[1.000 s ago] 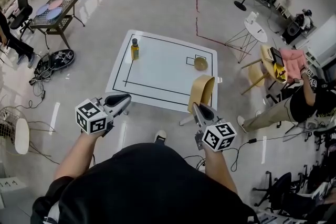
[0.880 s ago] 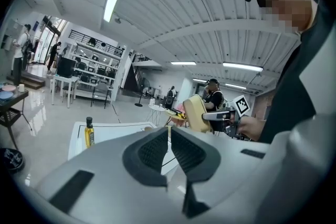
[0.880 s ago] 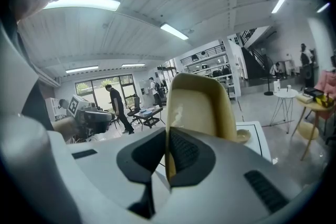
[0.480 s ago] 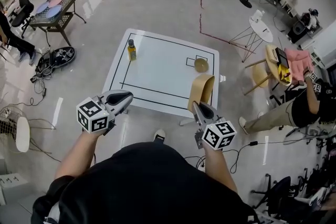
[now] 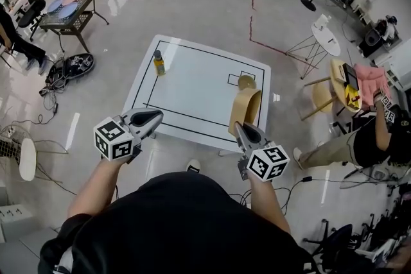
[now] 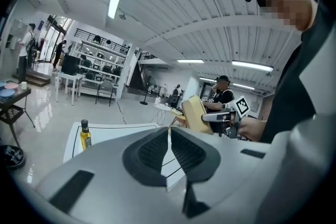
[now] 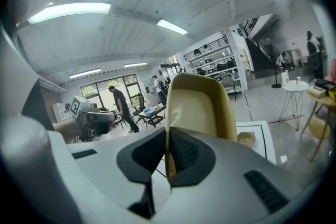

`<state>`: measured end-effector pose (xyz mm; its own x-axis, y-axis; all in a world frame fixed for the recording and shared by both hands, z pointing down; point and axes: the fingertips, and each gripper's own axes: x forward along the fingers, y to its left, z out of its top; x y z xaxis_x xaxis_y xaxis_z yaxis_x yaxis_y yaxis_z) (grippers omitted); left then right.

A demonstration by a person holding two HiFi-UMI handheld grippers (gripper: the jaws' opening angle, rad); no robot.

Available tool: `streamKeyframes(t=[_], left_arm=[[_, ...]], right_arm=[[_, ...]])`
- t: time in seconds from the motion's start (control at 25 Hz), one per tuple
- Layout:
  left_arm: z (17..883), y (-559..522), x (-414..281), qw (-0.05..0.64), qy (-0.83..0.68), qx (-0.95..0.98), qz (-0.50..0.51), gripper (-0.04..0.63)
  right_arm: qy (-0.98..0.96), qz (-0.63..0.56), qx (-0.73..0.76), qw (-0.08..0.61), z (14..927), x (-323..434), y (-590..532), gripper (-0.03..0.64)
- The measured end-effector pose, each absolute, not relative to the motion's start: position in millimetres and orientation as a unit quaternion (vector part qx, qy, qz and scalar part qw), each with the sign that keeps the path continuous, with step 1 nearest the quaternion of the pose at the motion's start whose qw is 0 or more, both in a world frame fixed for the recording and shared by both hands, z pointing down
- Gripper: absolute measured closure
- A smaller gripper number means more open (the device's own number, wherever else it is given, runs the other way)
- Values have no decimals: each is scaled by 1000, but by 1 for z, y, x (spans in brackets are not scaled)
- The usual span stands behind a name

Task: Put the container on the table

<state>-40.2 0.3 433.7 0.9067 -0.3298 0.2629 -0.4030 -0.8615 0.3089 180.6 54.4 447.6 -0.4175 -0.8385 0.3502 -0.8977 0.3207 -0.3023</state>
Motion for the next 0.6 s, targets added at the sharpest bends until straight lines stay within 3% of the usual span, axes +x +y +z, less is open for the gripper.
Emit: streamKeyframes(t=[0.6], left_arm=[[442, -25, 2, 185, -222, 951, 108, 574]], right_arm=[[-831, 236, 499, 65, 460, 219, 7, 600]])
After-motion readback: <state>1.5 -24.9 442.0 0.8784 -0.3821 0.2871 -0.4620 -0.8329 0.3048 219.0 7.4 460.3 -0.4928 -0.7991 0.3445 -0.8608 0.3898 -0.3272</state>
